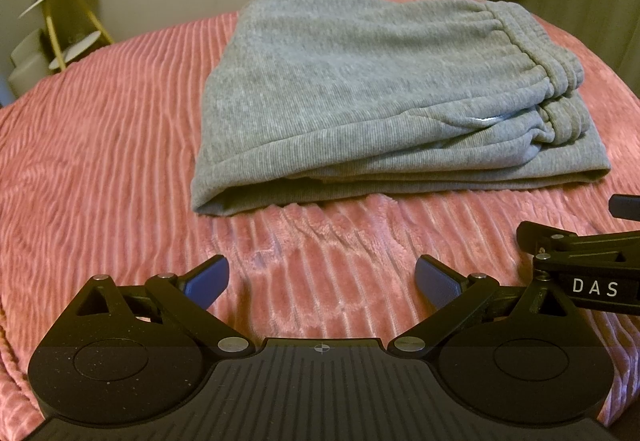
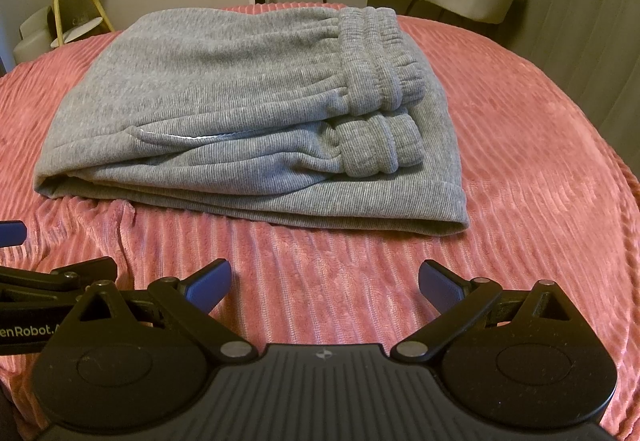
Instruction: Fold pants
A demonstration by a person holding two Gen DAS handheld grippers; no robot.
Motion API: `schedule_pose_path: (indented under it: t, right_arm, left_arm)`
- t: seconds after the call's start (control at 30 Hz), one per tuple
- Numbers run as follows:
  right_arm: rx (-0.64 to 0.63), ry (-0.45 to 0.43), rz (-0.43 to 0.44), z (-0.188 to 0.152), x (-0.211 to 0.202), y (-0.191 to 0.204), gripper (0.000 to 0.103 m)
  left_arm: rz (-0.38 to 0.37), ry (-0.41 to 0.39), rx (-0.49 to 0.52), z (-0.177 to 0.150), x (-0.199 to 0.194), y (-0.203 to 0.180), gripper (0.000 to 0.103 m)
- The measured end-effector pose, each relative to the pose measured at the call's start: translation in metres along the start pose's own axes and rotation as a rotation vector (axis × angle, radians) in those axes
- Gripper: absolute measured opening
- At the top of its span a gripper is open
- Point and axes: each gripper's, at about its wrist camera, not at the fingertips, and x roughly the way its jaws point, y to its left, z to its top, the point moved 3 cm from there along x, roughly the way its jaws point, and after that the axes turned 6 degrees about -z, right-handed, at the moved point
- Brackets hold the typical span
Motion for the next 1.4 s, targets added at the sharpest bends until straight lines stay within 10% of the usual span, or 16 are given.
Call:
schedule_pose_path:
  t: [1.4]
  right_arm:
    - [-0.013, 0.001, -0.004, -0.0009, 0.0005, -0.0002, 0.100]
  left_arm:
    - [-0.004, 0.011, -0.001, -0.0011, 0.0021, 0.0021, 0.102]
